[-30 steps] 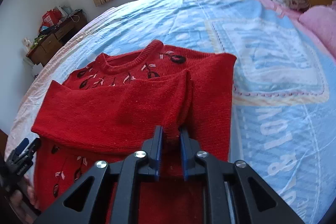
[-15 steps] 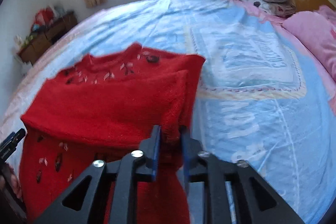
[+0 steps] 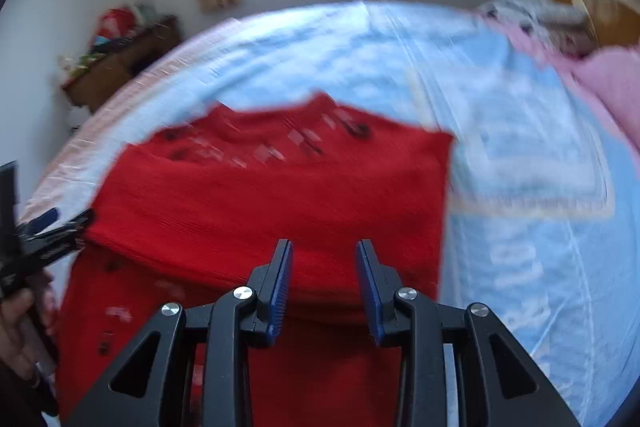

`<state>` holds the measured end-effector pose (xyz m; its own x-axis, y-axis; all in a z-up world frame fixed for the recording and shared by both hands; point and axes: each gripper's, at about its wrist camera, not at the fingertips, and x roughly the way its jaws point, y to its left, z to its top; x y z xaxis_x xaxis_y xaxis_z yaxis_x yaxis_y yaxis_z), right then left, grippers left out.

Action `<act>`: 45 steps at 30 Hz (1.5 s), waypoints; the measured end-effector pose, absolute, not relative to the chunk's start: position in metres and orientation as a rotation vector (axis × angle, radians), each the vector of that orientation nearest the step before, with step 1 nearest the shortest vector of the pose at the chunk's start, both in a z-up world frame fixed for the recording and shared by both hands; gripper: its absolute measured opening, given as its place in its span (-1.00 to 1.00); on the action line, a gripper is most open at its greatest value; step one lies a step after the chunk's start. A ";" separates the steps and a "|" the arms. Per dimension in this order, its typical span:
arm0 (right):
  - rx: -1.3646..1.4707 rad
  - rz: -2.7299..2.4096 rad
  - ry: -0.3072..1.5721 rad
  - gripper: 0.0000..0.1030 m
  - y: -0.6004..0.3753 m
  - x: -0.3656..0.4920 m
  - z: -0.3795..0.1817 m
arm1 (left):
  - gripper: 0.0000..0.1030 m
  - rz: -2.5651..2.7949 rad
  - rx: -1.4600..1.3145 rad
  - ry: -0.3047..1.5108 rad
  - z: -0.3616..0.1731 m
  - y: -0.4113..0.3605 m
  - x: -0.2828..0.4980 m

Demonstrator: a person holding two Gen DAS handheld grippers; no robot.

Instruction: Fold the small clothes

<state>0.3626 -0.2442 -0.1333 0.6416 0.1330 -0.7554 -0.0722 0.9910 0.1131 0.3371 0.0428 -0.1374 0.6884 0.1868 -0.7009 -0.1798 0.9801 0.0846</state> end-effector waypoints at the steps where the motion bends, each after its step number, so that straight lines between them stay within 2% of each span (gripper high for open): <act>1: 0.097 0.121 0.879 -0.38 -0.253 0.363 -0.141 | 0.98 0.198 0.006 0.783 -0.137 0.042 0.336; 32: 0.029 0.103 0.788 -0.31 -0.251 0.342 -0.151 | 1.00 0.135 0.001 0.788 -0.139 0.034 0.324; 37: 0.024 0.118 0.770 -0.15 -0.249 0.340 -0.152 | 1.00 0.125 0.005 0.799 -0.140 0.034 0.326; 42: 0.088 0.183 0.745 0.19 -0.254 0.333 -0.148 | 1.00 0.125 -0.021 0.794 -0.138 0.038 0.322; 45: 0.041 0.184 0.741 0.32 -0.243 0.329 -0.147 | 1.00 0.114 -0.023 0.795 -0.138 0.037 0.317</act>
